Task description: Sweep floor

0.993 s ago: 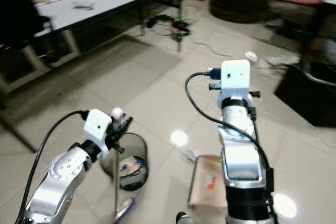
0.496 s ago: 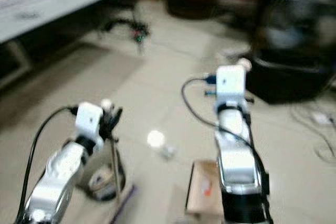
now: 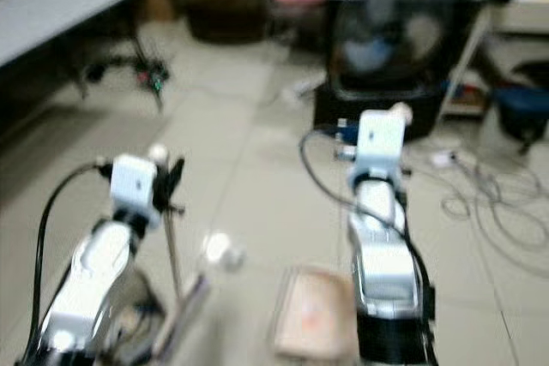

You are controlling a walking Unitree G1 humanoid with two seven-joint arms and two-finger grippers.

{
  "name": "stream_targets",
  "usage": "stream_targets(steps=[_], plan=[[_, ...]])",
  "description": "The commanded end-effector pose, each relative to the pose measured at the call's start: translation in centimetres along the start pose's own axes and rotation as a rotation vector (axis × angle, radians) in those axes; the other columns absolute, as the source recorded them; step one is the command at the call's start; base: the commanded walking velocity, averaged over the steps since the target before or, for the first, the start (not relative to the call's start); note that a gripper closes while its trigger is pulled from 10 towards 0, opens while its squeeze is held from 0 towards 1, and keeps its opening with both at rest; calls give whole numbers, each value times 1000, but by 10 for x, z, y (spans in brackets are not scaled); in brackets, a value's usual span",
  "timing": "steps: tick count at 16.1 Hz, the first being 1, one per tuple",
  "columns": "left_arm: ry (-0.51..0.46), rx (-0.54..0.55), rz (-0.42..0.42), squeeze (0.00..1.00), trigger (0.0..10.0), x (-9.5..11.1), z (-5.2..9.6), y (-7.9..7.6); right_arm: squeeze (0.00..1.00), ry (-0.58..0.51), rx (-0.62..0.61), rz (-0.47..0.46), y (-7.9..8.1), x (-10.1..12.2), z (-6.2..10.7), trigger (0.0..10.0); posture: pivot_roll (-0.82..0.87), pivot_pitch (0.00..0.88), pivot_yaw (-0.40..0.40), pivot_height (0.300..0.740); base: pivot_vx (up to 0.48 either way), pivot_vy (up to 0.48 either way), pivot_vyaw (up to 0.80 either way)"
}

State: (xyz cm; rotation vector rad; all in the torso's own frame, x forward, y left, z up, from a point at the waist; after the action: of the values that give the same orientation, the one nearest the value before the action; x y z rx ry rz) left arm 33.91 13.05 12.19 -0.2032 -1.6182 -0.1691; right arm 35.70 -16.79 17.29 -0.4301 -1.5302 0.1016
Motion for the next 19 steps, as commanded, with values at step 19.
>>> stream_targets(steps=[19], plan=[[-60,119,-56,0,10000,17,-2,25,0,-106,109,8,29,21,-7,10000,-60,0,23,740,437,0,0]])
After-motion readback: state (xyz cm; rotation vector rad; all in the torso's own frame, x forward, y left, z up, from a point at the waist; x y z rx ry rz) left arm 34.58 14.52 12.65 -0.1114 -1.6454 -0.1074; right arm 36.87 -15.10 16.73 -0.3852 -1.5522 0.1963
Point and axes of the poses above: a point about 5 cm out from each wrist's last joint towards the gripper, its own z axis pointing back from the gripper into the wrist, its own x axis along the axis of the wrist's last joint, y = z × x, the point moved 6 cm from there along -z, pointing out of the wrist towards the gripper, and after that the axes turned 12 degrees about z, right-handed, at the moved point
